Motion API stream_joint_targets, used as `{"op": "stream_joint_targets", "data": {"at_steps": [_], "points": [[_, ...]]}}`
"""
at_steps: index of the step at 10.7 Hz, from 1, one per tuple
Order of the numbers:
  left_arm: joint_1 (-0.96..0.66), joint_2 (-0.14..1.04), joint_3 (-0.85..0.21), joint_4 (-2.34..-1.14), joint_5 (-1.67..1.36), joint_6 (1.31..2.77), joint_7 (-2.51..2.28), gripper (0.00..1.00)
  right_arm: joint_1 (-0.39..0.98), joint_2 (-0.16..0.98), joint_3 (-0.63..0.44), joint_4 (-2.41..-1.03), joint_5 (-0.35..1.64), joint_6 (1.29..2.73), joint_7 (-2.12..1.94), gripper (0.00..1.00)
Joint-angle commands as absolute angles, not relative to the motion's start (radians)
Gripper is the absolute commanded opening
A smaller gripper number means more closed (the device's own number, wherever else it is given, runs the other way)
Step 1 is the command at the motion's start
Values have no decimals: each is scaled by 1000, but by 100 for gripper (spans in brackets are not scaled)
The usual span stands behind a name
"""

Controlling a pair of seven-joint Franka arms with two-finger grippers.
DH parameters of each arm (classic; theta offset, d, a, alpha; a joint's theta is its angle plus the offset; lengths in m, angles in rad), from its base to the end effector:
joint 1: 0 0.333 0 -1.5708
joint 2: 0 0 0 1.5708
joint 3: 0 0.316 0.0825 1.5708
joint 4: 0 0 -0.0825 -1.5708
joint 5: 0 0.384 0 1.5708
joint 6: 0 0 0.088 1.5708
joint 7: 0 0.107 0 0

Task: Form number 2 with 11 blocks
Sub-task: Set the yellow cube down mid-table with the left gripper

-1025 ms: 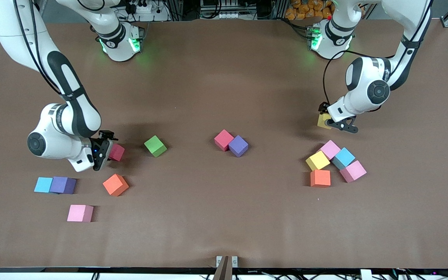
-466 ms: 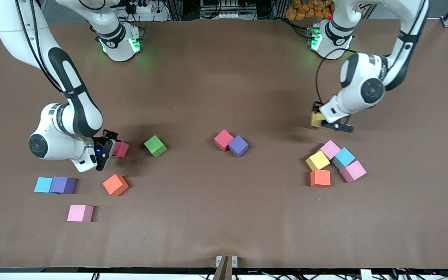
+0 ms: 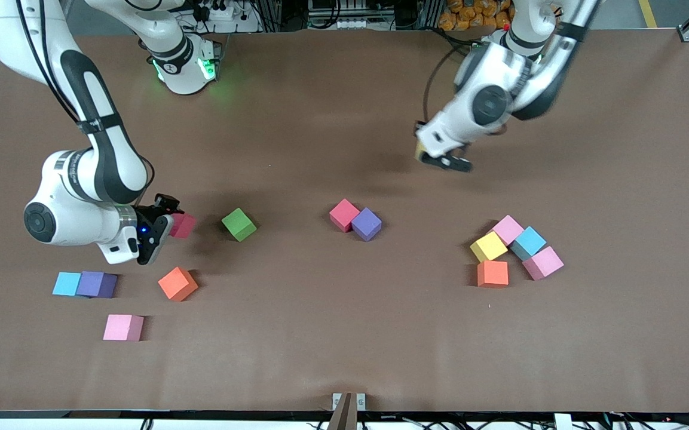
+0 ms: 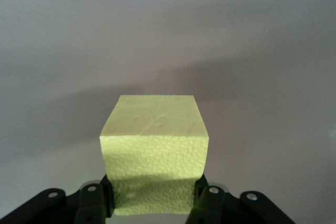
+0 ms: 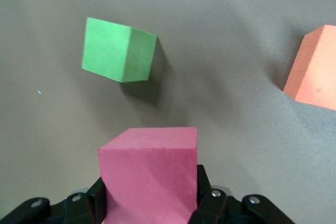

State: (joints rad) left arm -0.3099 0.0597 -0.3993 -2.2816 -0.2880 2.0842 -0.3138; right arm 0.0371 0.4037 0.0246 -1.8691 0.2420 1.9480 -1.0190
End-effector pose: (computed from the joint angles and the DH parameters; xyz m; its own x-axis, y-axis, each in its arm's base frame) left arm 0.3653 -0.3324 0.3135 0.9172 -0.2313 -0.3245 -0.1977 -0.9712 0.1333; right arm 0.5949 0.0522 0.2784 0.5773 0.8165 -0.0081 0.7534 -0.5364 -0.3802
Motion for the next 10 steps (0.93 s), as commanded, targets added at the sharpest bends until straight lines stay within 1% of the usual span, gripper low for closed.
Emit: {"op": "stream_joint_targets", "data": {"at_steps": [1, 3, 4, 6, 7, 8, 10], "points": [[-432, 104, -408, -2256, -314, 2139, -417, 0, 43, 347, 26, -1888, 258, 1902, -979, 8], [-538, 171, -408, -2228, -322, 2224, -541, 0, 43, 344, 25, -1888, 256, 1907, -983, 8], [-625, 233, -384, -2182, -346, 2250, -661, 0, 43, 344, 25, -1890, 256, 1907, -983, 9], [-847, 352, -214, -2079, -360, 2253, -793, 0, 43, 345, 23, -1890, 255, 1911, -980, 9], [-879, 391, -210, -2060, -362, 2279, -817, 0, 43, 347, 23, -1890, 255, 1911, -980, 9], [-899, 412, -212, -2069, -361, 2336, -848, 0, 43, 347, 23, -1888, 255, 1911, -983, 9], [-926, 437, -212, -2068, -360, 2362, -880, 0, 43, 348, 23, -1888, 255, 1910, -983, 9]]}}
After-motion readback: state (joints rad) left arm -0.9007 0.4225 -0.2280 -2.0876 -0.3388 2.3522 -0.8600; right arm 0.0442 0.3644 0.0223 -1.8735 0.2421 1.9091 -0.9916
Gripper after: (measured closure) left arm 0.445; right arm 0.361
